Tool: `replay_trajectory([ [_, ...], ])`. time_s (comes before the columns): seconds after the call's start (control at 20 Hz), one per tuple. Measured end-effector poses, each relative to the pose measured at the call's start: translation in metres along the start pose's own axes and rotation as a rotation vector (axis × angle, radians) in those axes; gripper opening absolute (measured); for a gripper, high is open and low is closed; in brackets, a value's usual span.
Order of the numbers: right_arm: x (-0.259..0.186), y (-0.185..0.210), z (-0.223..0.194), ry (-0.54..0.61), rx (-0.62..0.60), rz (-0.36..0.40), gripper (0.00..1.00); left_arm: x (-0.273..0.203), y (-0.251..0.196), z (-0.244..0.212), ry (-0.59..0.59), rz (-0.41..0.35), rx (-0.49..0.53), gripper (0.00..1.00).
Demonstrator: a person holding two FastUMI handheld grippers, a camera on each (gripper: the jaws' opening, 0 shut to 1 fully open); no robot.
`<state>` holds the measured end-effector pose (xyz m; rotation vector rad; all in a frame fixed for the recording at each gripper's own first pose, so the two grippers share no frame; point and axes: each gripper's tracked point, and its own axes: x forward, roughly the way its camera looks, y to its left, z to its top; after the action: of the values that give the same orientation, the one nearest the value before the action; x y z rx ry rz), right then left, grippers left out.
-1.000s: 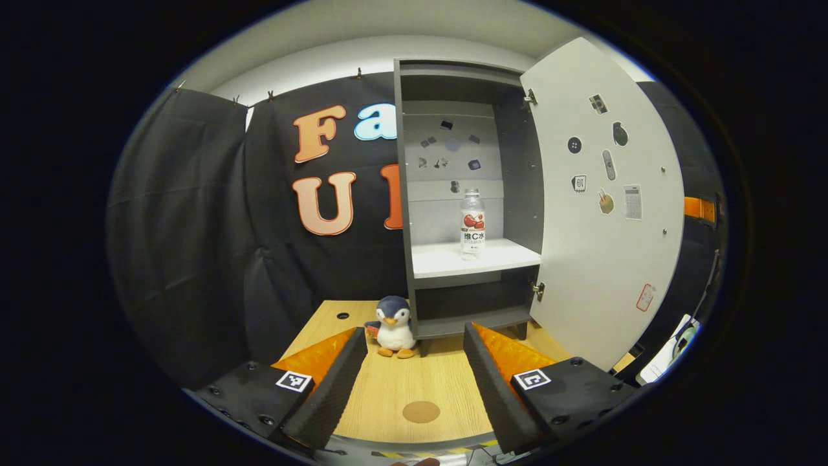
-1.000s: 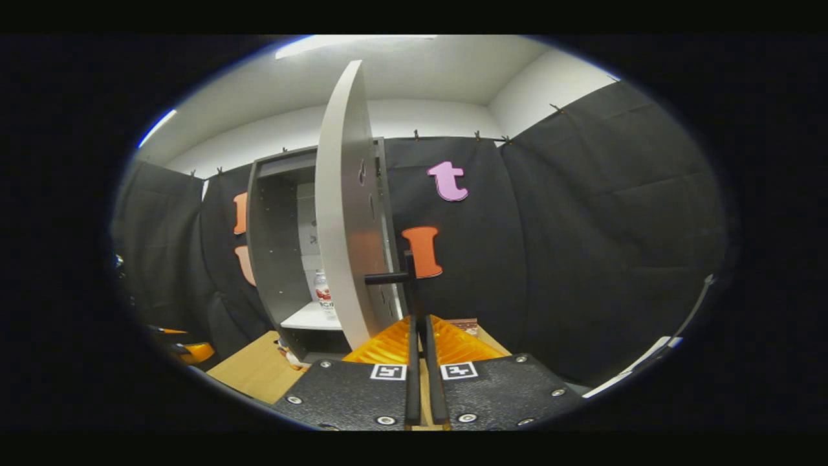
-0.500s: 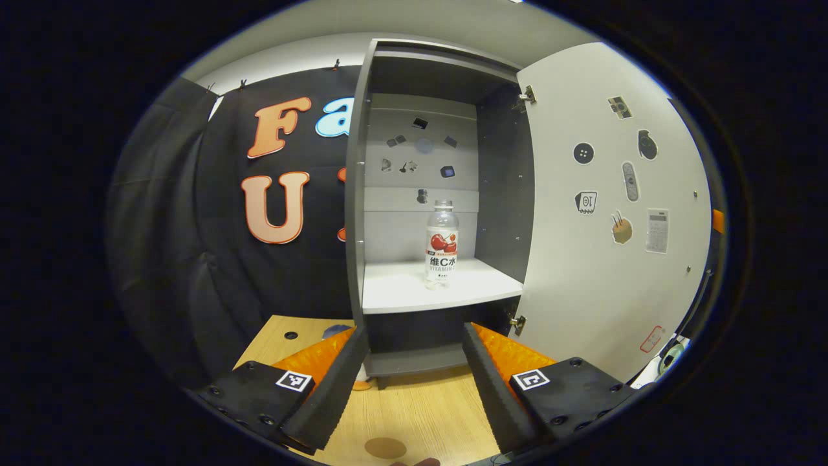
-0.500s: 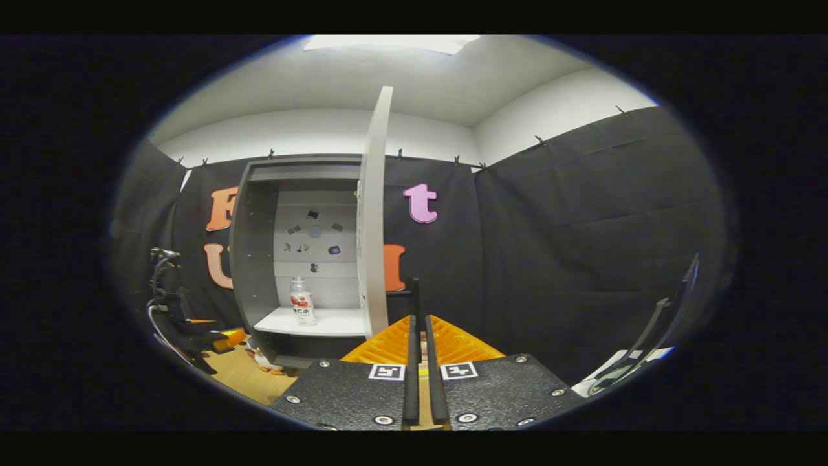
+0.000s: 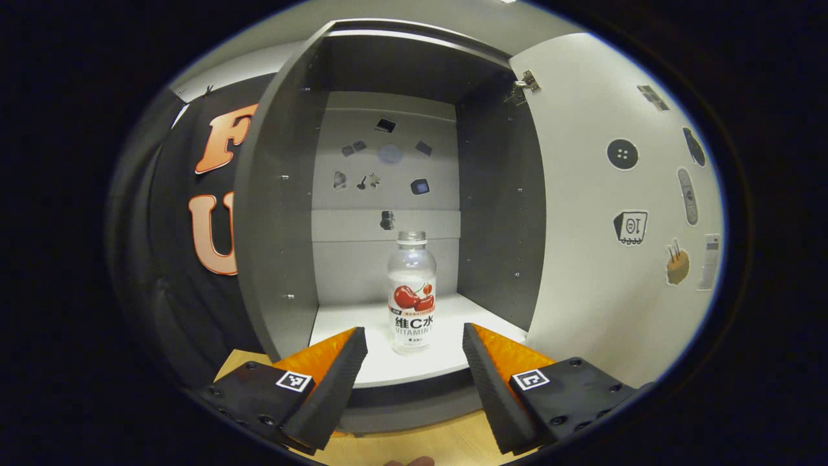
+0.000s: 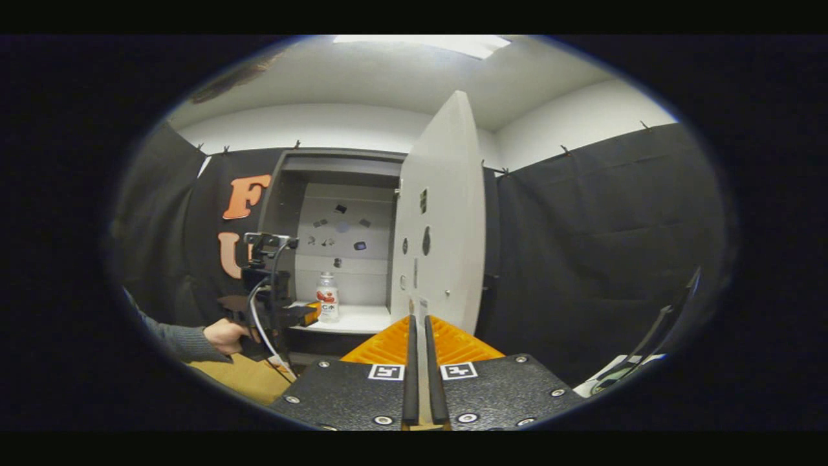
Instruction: Open the cabinet door with the right hand, grasp the bottle in the cabinet with the left hand and place it on the coaster, then close the cabinet door with the right hand.
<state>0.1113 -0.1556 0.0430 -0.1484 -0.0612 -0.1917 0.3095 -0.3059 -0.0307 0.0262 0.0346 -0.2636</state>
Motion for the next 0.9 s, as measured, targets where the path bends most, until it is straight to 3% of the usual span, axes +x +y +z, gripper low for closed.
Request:
replay_trajectory([
  [0.05,0.012,0.006,-0.006,0.021,-0.013,0.012,0.15,0.013,0.002,0.002,-0.005,0.000,0.003,0.97],
  [0.1,0.019,0.016,-0.011,0.039,-0.010,0.028,0.06,0.025,0.002,0.003,-0.009,-0.001,-0.003,0.96],
  [0.2,0.033,0.035,-0.020,0.066,0.015,0.060,0.00,0.045,0.003,0.004,-0.011,-0.013,-0.021,0.96],
  [0.25,0.039,0.043,-0.025,0.079,0.024,0.071,0.00,0.055,0.004,0.003,-0.011,-0.016,-0.023,0.94],
  [0.3,0.046,0.049,-0.030,0.092,0.029,0.083,0.08,0.065,0.005,0.003,-0.010,-0.019,-0.020,0.97],
  [0.5,0.066,0.072,-0.046,0.136,0.055,0.120,0.11,0.095,0.004,-0.001,-0.003,-0.037,-0.033,0.96],
  [0.9,0.085,0.073,-0.062,0.194,0.080,0.124,0.15,0.128,0.000,0.000,-0.010,-0.037,-0.014,0.99],
])
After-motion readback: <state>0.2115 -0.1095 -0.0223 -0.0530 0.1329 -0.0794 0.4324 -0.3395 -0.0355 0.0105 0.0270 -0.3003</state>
